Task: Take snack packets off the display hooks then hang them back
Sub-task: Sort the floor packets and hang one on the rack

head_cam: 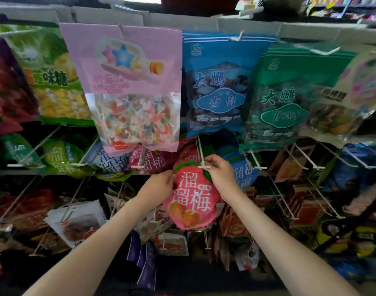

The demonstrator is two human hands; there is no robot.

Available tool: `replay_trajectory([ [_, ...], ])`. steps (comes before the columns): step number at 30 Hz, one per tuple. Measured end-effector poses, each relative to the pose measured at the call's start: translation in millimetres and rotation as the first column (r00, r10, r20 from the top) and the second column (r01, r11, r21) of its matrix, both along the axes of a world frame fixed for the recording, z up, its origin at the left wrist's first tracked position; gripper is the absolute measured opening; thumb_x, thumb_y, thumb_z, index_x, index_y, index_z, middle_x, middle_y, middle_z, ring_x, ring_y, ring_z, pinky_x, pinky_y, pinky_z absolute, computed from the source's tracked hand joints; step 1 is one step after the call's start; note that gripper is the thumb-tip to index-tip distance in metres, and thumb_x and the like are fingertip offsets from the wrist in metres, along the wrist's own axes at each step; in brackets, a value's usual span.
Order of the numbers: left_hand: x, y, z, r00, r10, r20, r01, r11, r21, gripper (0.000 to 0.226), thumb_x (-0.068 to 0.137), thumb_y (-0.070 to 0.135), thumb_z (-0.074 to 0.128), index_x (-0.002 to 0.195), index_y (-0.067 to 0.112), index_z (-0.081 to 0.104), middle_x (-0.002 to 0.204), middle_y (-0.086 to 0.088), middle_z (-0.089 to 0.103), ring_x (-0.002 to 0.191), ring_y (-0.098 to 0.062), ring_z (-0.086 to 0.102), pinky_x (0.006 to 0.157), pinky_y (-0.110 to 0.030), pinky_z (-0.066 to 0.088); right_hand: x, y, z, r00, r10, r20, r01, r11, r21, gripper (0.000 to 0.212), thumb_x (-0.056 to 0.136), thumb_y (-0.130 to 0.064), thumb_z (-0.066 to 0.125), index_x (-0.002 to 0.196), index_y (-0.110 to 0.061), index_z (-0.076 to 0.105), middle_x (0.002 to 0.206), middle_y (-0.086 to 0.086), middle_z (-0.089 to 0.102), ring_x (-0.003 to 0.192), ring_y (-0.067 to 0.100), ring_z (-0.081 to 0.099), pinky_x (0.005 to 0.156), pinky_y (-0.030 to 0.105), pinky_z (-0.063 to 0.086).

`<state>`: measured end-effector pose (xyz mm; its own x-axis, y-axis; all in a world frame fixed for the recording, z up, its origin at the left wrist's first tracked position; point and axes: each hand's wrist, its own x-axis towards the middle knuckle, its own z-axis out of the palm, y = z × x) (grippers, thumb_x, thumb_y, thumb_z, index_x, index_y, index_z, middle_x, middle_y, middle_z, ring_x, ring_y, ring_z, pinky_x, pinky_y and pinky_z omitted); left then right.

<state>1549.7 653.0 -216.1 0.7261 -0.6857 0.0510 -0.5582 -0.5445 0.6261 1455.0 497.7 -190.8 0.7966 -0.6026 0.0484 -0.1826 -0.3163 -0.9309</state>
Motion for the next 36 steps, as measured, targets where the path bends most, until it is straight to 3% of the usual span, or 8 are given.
replay_trajectory([
  [5,-4.7,-6.3,-17.2,0.994,0.066,0.088,-0.062,0.997,-0.042,0.024,0.100,0.019,0.037,0.091,0.003,0.052,0.061,-0.005,0.052,0.060,-0.034,0.057,0.051,-0.038,0.040,-2.5,-1.6,-12.7,0.993,0.090,0.072,-0.083,0.992,-0.097,0.017,0.094,-0.017,0.052,0.078,-0.021,0.054,0.070,0.003,0.052,0.059,0.012,0.044,0.051,0.019,0.031],
  [11,-11.4,-8.2,-30.0,0.971,0.143,0.192,-0.114,0.982,-0.153,0.022,0.100,0.022,0.038,0.085,0.009,0.047,0.056,0.002,0.044,0.047,-0.022,0.045,0.041,-0.029,0.029,-5.1,-7.8,-19.4,0.986,0.091,0.137,-0.088,0.996,-0.025,0.016,0.093,-0.013,0.053,0.081,-0.023,0.059,0.083,0.008,0.062,0.073,0.012,0.057,0.063,0.022,0.043],
  [16,-16.0,-8.1,-39.2,0.956,0.166,0.244,-0.113,0.970,-0.216,0.032,0.096,0.032,0.030,0.085,0.008,0.048,0.058,0.002,0.043,0.049,-0.026,0.047,0.044,-0.030,0.034,-3.3,-10.9,-24.6,0.978,0.119,0.173,-0.117,0.993,-0.021,0.019,0.092,-0.011,0.054,0.080,-0.025,0.058,0.082,0.000,0.062,0.074,0.003,0.058,0.066,0.019,0.045],
  [23,-12.1,-11.1,-43.0,0.950,0.172,0.259,-0.131,0.977,-0.168,0.026,0.101,0.023,0.035,0.100,0.005,0.053,0.072,-0.011,0.061,0.063,-0.031,0.059,0.050,-0.036,0.043,11.3,-19.0,-33.8,0.992,0.037,0.121,-0.035,0.999,-0.018,0.015,0.093,-0.012,0.053,0.083,-0.023,0.058,0.083,-0.007,0.063,0.075,-0.004,0.058,0.066,0.015,0.045],
  [26,-6.7,-16.5,-43.1,0.973,0.132,0.187,-0.106,0.984,-0.146,0.025,0.100,0.025,0.036,0.096,0.006,0.050,0.075,-0.011,0.061,0.065,-0.030,0.058,0.053,-0.037,0.044,25.4,-21.2,-31.0,0.995,-0.018,0.095,0.025,0.997,-0.068,0.011,0.094,-0.018,0.052,0.086,-0.017,0.059,0.081,-0.003,0.063,0.073,0.009,0.059,0.061,0.026,0.046],
  [32,4.7,-23.7,-39.6,0.961,0.038,-0.275,-0.086,0.983,-0.164,0.029,0.097,0.030,0.048,0.117,0.009,0.050,0.100,-0.002,0.058,0.089,-0.018,0.056,0.070,-0.027,0.040,43.2,-28.6,-27.2,0.995,-0.072,0.067,0.082,0.983,-0.165,0.012,0.094,-0.020,0.052,0.094,-0.012,0.061,0.083,0.009,0.064,0.077,0.028,0.061,0.063,0.040,0.049],
  [34,9.5,-27.4,-40.1,0.941,0.064,-0.331,-0.118,0.982,-0.147,0.032,0.096,0.028,0.049,0.121,0.009,0.051,0.105,-0.003,0.059,0.093,-0.016,0.054,0.075,-0.025,0.040,42.5,-26.6,-31.0,0.988,-0.132,0.080,0.149,0.953,-0.263,0.017,0.091,-0.021,0.056,0.107,-0.014,0.056,0.101,0.006,0.061,0.094,0.024,0.058,0.076,0.038,0.048],
  [36,12.9,-30.8,-41.9,0.940,0.071,-0.333,-0.115,0.987,-0.114,0.029,0.096,0.024,0.049,0.118,0.005,0.055,0.104,-0.010,0.063,0.090,-0.020,0.057,0.073,-0.028,0.043,33.9,-19.1,-42.8,0.966,-0.229,0.115,0.257,0.861,-0.439,0.038,0.085,-0.019,0.063,0.120,-0.011,0.049,0.118,0.008,0.053,0.112,0.024,0.046,0.093,0.040,0.041],
])
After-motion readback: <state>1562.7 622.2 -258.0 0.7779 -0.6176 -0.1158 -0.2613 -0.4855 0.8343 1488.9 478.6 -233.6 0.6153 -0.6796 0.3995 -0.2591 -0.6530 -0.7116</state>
